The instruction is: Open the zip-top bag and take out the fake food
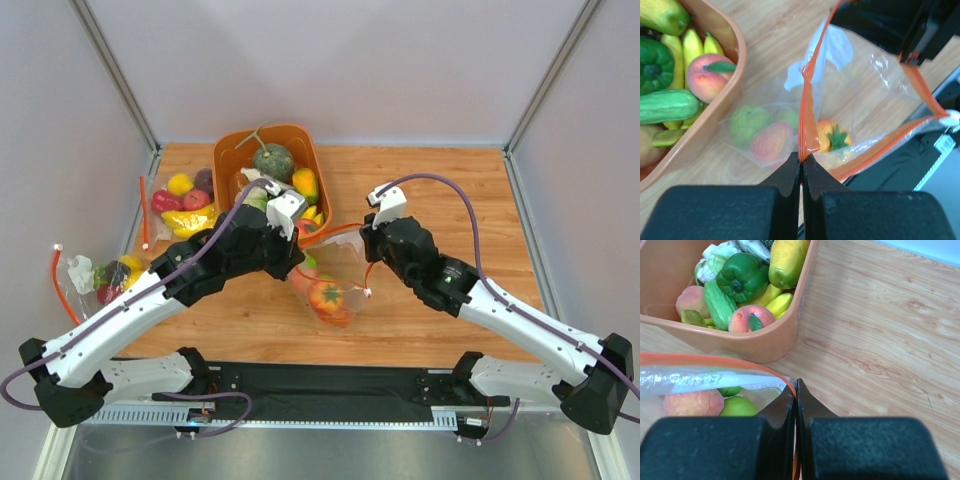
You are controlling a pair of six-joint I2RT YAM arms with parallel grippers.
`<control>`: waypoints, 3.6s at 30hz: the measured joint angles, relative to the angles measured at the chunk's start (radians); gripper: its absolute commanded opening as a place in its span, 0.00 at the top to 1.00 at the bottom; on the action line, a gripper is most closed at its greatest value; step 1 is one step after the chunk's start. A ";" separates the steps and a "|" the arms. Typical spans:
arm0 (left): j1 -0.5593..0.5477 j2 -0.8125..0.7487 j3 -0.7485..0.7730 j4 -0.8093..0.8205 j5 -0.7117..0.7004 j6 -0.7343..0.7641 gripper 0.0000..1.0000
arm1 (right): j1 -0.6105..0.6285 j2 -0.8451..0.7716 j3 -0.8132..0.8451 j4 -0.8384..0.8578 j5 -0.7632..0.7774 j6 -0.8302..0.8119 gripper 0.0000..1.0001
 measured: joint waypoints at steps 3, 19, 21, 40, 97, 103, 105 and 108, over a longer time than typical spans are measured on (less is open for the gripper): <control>0.010 0.036 0.002 -0.037 0.045 0.041 1.00 | -0.016 0.002 -0.001 -0.017 0.000 0.000 1.00; 0.042 0.141 -0.055 -0.005 0.149 0.140 1.00 | -0.064 0.040 -0.047 -0.066 -0.007 0.003 0.97; 0.045 0.138 -0.058 0.005 0.157 0.140 1.00 | -0.068 0.029 -0.045 -0.071 -0.032 -0.002 0.80; 0.068 0.192 0.083 0.014 0.234 0.167 1.00 | -0.031 -0.133 0.171 -0.164 -0.507 -0.011 0.56; 0.084 0.129 -0.143 0.169 0.290 0.077 1.00 | 0.123 0.317 -0.153 -0.141 -0.241 0.192 0.28; 0.084 0.128 -0.178 0.196 0.287 0.077 1.00 | 0.123 0.307 -0.179 -0.131 -0.230 0.214 0.74; 0.085 0.128 -0.184 0.206 0.286 0.077 1.00 | 0.123 0.272 -0.182 -0.140 -0.218 0.213 0.78; 0.085 0.128 -0.192 0.217 0.281 0.077 1.00 | 0.123 0.175 -0.184 -0.157 -0.200 0.214 0.84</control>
